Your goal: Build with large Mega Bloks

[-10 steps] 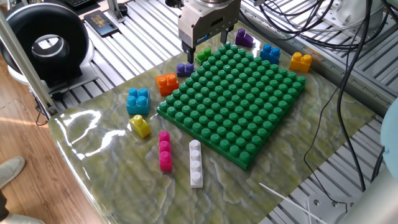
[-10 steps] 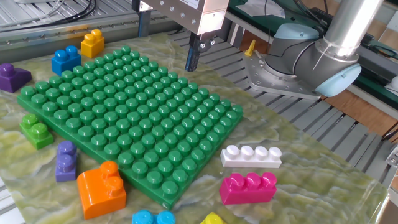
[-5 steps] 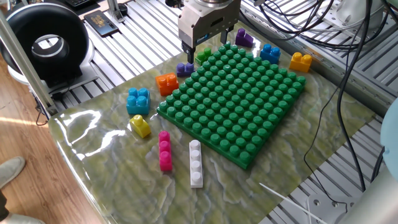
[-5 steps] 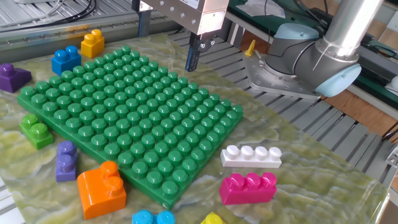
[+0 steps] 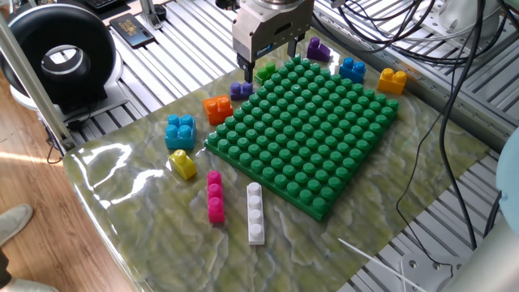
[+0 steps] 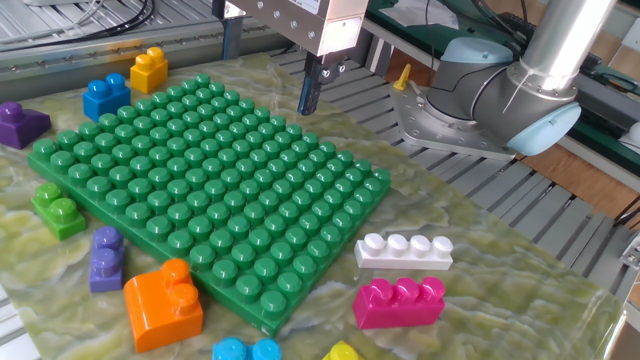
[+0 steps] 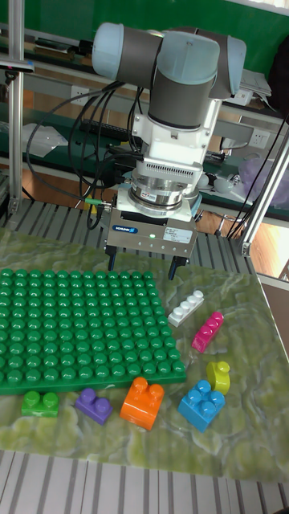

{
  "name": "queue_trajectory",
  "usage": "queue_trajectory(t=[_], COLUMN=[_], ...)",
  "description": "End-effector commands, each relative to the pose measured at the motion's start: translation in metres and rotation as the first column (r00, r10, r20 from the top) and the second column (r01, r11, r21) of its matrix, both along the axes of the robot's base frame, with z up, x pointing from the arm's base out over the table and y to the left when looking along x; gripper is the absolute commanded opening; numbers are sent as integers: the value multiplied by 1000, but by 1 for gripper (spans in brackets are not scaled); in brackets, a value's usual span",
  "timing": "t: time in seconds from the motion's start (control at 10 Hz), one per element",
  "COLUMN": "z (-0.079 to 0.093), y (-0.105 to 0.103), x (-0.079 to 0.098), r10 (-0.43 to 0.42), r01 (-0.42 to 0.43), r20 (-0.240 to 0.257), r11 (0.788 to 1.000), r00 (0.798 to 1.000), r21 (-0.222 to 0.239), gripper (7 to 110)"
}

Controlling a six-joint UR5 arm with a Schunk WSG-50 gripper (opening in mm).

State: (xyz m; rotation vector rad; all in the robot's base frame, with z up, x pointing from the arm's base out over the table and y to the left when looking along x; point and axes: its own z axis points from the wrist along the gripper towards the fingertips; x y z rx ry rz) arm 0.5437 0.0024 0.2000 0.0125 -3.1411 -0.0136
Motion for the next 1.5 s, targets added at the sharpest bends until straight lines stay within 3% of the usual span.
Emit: queue_trajectory(t=[0.0,0.1,1.4], z=[1,-1,-1], y=[17,18,19], x=[26,26,28], r10=[-94,-94,-89], r01=[88,88,82], r20=[95,95,105], r11=[994,994,994], r00=[991,991,991], r21=[67,67,70], gripper=[107,7,7])
